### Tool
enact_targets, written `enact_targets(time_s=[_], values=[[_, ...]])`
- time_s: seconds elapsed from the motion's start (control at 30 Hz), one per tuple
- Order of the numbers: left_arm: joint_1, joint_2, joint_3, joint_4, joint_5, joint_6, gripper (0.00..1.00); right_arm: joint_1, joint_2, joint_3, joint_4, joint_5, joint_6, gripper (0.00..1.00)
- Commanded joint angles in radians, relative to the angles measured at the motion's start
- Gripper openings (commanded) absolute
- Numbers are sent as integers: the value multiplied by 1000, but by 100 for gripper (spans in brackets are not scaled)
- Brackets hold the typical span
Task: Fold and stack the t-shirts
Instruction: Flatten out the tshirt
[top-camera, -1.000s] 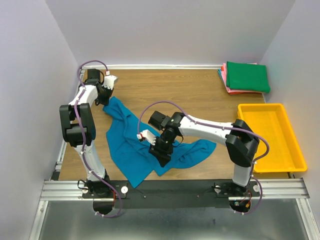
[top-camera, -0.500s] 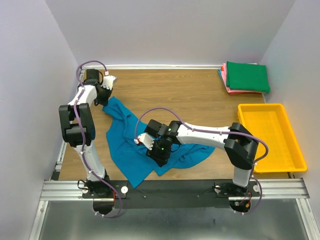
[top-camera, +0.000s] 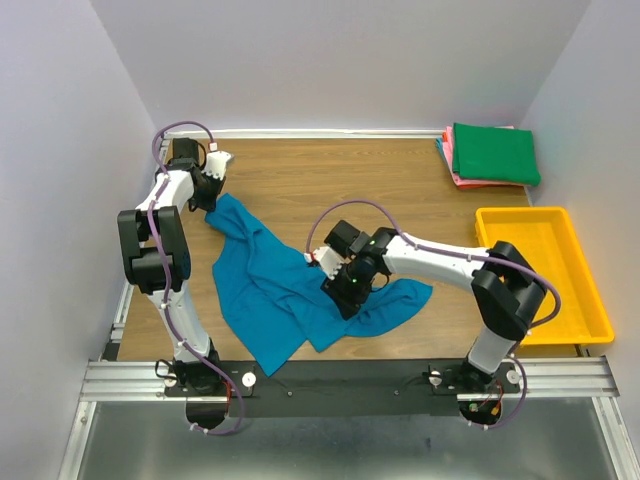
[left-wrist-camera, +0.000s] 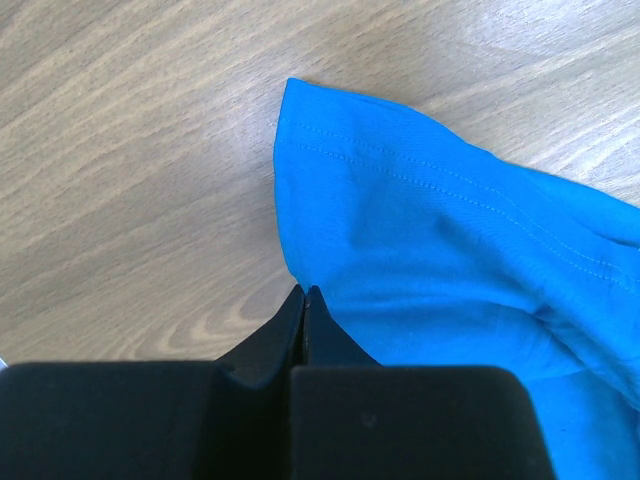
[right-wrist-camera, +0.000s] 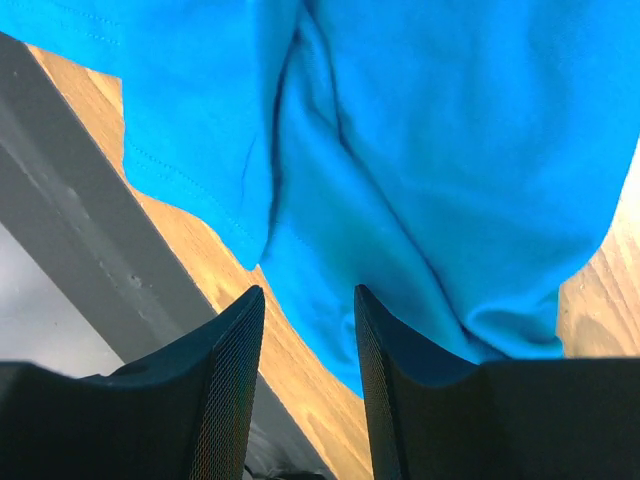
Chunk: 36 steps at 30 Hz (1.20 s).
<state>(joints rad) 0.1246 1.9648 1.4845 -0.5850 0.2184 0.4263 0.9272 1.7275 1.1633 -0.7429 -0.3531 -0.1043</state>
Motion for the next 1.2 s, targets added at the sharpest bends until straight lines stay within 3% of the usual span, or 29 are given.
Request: enact_targets(time_s=[0.0,0.7,1.17], values=[[9,6,-1,-10,26,3,0,-8,43,7,10,-87,9,49],[18,2,-47,20,22,14,0,-4,115,27,-6,-241,-5,41],[23,-3,-49,17,27,15,0,13,171,33,-6,-190,-14,41]])
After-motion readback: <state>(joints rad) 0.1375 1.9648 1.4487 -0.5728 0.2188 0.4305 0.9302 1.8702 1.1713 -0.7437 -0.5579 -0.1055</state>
